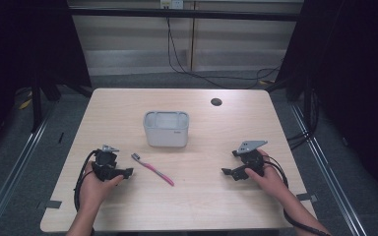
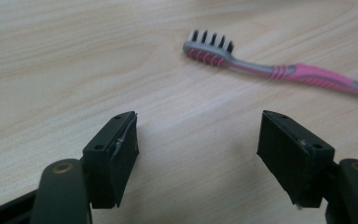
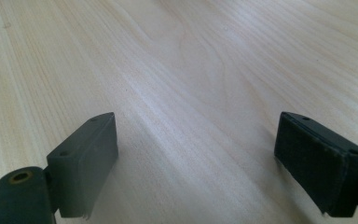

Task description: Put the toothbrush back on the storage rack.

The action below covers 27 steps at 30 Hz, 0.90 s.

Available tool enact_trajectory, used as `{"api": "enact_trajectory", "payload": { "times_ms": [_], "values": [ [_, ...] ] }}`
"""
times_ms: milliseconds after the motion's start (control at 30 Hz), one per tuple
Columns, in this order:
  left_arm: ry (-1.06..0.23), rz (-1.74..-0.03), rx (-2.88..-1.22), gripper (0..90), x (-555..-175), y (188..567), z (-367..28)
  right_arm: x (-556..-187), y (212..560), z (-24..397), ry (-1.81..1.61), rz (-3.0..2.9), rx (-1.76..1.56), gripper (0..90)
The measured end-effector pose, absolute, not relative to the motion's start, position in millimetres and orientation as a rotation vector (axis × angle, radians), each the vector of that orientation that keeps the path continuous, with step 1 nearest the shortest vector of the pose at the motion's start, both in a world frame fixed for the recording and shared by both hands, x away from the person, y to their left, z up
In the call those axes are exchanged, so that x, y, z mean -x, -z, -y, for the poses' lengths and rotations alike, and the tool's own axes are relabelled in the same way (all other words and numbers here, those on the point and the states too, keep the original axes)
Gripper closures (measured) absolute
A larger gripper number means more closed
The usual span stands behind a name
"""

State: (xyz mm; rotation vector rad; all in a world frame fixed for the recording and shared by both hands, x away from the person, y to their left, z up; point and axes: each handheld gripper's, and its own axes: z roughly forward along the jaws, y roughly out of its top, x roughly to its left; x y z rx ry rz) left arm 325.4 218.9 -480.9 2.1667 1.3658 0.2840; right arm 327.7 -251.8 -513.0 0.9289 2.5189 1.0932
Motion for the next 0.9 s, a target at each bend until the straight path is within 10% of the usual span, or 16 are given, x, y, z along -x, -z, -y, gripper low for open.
{"api": "enact_trajectory", "payload": {
  "times_ms": [900],
  "values": [
    [0.082, -1.649, -2.108, 40.1, -358.9, 459.6, -171.3, -327.7, 513.1, 251.7, -1.097, -2.517, -0.933, 12.9]
  ]
}}
